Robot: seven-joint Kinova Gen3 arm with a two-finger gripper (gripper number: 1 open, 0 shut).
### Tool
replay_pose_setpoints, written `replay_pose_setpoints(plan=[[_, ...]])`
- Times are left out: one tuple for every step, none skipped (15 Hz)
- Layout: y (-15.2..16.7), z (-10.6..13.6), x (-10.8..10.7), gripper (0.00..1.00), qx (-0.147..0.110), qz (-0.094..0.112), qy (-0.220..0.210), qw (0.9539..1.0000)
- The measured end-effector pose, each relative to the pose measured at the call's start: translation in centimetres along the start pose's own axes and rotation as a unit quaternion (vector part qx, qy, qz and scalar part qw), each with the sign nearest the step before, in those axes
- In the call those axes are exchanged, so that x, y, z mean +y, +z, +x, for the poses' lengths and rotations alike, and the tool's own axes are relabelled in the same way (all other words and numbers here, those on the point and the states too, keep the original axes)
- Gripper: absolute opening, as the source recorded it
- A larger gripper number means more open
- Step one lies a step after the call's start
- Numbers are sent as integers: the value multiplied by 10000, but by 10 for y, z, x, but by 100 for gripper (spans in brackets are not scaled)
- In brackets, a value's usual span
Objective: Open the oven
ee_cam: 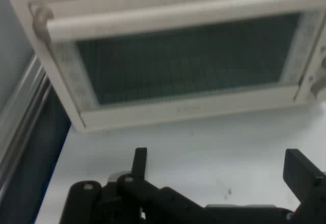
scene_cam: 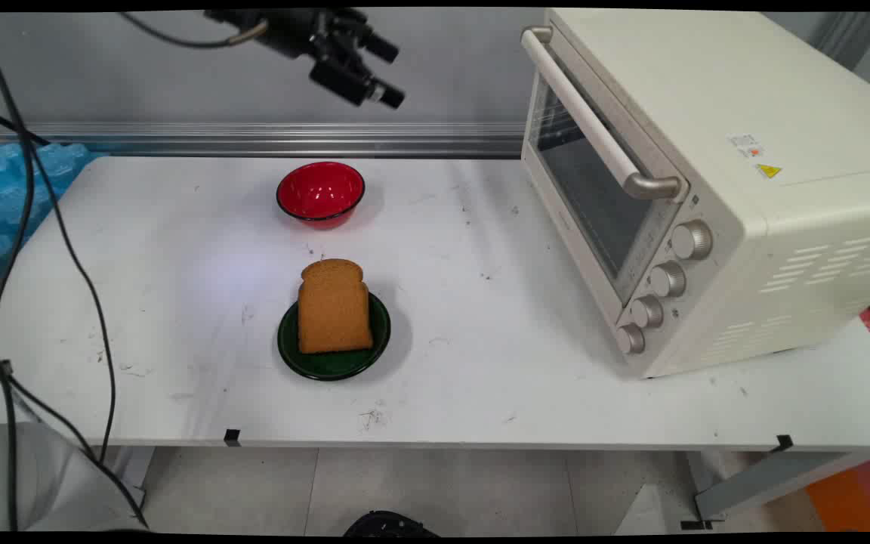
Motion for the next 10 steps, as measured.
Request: replay_pose_setpoints(plan=[[3, 10, 0, 100, 30, 2, 2, 10000], [5, 18, -1, 100, 55, 0, 6, 10000], [8, 25, -1, 100, 78, -1, 8, 10000], [10, 32, -1, 100, 102, -5, 12, 9999], [14, 41, -1, 100, 133, -11, 15, 9999], [18, 50, -1, 100, 165, -16, 15, 9999], [23, 57, -2, 100, 194, -21, 14, 9998], [25, 62, -2, 100, 212, -25, 15, 9998], [30, 70, -2, 100, 240, -29, 13, 9997], [35, 77, -2, 100, 264, -32, 11, 9996]])
